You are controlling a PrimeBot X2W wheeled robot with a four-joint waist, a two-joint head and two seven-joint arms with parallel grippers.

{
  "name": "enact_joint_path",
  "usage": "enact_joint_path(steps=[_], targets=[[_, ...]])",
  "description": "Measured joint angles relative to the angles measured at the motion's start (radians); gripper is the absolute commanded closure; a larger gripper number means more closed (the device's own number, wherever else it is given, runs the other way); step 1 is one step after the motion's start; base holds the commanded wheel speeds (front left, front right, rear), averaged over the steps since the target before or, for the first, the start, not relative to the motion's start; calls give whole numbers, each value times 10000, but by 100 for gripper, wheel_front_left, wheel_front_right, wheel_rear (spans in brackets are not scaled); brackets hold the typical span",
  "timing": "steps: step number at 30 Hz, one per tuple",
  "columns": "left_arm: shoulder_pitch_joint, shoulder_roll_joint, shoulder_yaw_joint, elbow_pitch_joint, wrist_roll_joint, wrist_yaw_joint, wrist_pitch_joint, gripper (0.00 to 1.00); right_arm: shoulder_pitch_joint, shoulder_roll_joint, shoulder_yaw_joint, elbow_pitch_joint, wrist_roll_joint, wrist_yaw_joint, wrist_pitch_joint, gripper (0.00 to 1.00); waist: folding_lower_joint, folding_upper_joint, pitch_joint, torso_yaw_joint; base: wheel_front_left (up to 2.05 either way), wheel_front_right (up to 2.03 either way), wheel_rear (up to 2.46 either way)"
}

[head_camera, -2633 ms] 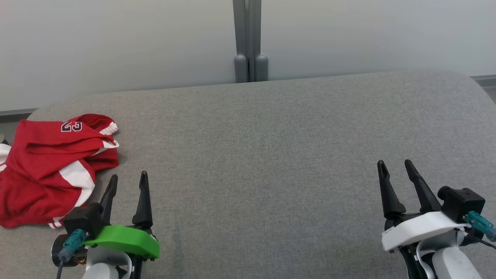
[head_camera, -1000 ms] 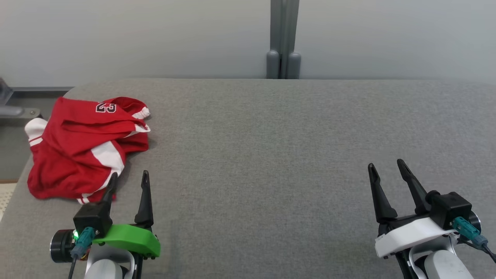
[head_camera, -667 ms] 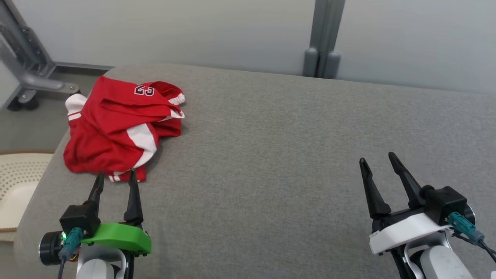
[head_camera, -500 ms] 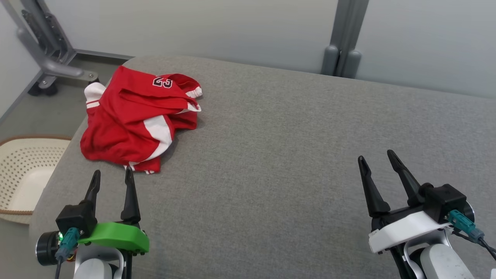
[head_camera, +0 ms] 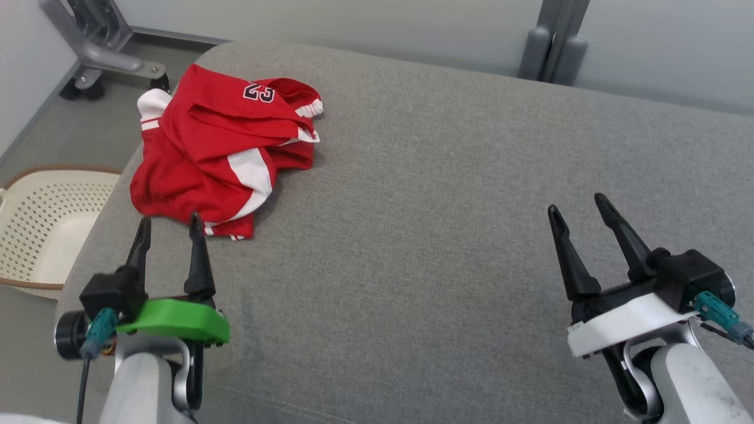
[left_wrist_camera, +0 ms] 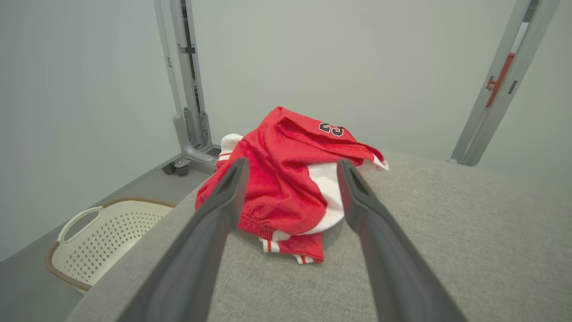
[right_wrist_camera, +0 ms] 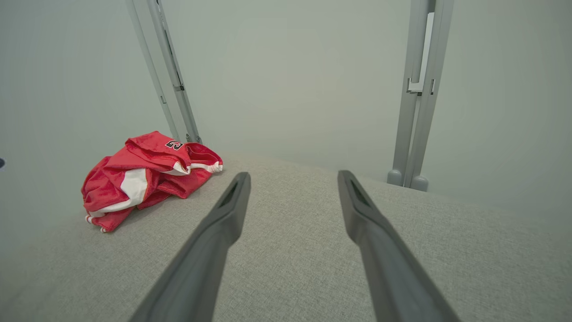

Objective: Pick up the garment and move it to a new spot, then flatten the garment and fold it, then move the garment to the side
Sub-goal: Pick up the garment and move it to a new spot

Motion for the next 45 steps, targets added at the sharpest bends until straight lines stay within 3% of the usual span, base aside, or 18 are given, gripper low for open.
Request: enact_joint_path(steps=[8, 22, 23, 24, 25, 32, 37, 45], targets=[[-2504, 2, -173, 1829, -497, -125, 376, 0, -708, -508, -125, -696, -2, 0, 364, 0, 0, 0, 1234, -280, 0, 0, 0], [-5618, 888, 566, 6284, -1363, -127, 589, 0, -1244, -909, -251, -986, 75, 0, 447, 0, 1, 0, 3269, -948, 0, 0, 0], [-5723, 913, 598, 6439, -1409, -130, 500, 18, -1255, -911, -251, -980, 75, 0, 447, 0, 1, 0, 3335, -1001, 0, 0, 0], [-5810, 951, 591, 6583, -1409, -148, 422, 69, -1271, -909, -251, -972, 75, 0, 445, 0, 1, 0, 3377, -1056, 0, 0, 0], [-5861, 986, 596, 6671, -1409, -155, 359, 100, -1282, -909, -257, -968, 73, 0, 443, 0, 1, 0, 3399, -1096, 0, 0, 0], [-5874, 1269, 640, 6713, -1306, -159, 59, 100, -1294, -800, -270, -809, 59, 0, 307, 0, 1, 0, 3085, -1134, 0, 0, 0], [-5201, 1452, 915, 4767, -920, 59, 17, 100, -1196, -604, -303, -686, 6, 0, 144, 0, 0, 0, 2573, -1055, 0, 0, 0], [-3179, 1200, 1085, 1825, -324, 190, 6, 100, -694, -209, -330, -355, 0, 0, -75, 0, 0, 0, 1512, -1061, 0, 0, 0]])
